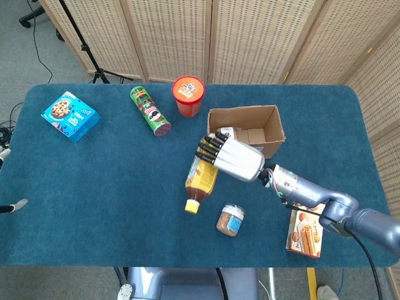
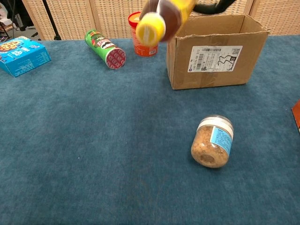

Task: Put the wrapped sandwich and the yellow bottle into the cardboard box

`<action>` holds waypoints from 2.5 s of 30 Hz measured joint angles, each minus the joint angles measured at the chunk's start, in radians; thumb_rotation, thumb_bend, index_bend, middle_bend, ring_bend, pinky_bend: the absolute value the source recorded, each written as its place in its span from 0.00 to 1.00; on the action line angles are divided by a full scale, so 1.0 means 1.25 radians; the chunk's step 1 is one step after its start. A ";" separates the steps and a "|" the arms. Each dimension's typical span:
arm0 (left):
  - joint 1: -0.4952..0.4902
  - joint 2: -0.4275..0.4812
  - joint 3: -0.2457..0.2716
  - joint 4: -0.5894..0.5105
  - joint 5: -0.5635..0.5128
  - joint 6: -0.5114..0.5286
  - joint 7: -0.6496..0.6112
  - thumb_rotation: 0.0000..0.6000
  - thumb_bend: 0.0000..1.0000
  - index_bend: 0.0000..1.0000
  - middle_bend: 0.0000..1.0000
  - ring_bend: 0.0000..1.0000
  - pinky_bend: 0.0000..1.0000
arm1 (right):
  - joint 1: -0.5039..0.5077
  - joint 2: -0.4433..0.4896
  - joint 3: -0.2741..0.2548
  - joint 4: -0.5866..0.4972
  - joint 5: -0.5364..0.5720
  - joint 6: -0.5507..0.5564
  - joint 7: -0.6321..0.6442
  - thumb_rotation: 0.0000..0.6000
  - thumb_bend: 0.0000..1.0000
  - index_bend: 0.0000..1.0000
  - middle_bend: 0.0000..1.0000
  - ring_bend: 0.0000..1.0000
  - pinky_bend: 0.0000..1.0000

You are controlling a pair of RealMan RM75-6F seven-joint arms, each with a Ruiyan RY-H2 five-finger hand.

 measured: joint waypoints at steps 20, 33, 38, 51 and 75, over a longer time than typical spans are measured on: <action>0.006 0.015 -0.009 0.008 -0.004 -0.010 -0.042 1.00 0.00 0.00 0.00 0.00 0.00 | -0.009 0.025 0.130 -0.174 0.731 -0.181 -0.610 1.00 1.00 0.64 0.64 0.48 0.35; 0.005 0.016 -0.009 0.004 0.003 -0.016 -0.036 1.00 0.00 0.00 0.00 0.00 0.00 | 0.054 -0.051 0.153 -0.302 1.118 0.036 -0.923 1.00 1.00 0.65 0.64 0.50 0.35; 0.003 0.015 -0.010 0.003 0.001 -0.019 -0.032 1.00 0.00 0.00 0.00 0.00 0.00 | 0.086 -0.100 0.175 -0.299 1.164 0.087 -0.966 1.00 1.00 0.65 0.64 0.50 0.35; 0.005 0.021 -0.012 0.011 -0.007 -0.032 -0.055 1.00 0.00 0.00 0.00 0.00 0.00 | 0.136 -0.247 0.220 -0.152 1.224 0.116 -0.991 1.00 0.14 0.16 0.17 0.21 0.31; 0.009 0.023 -0.009 0.008 0.011 -0.026 -0.059 1.00 0.00 0.00 0.00 0.00 0.00 | 0.090 -0.166 0.253 -0.306 1.114 0.148 -0.906 1.00 0.00 0.00 0.00 0.00 0.02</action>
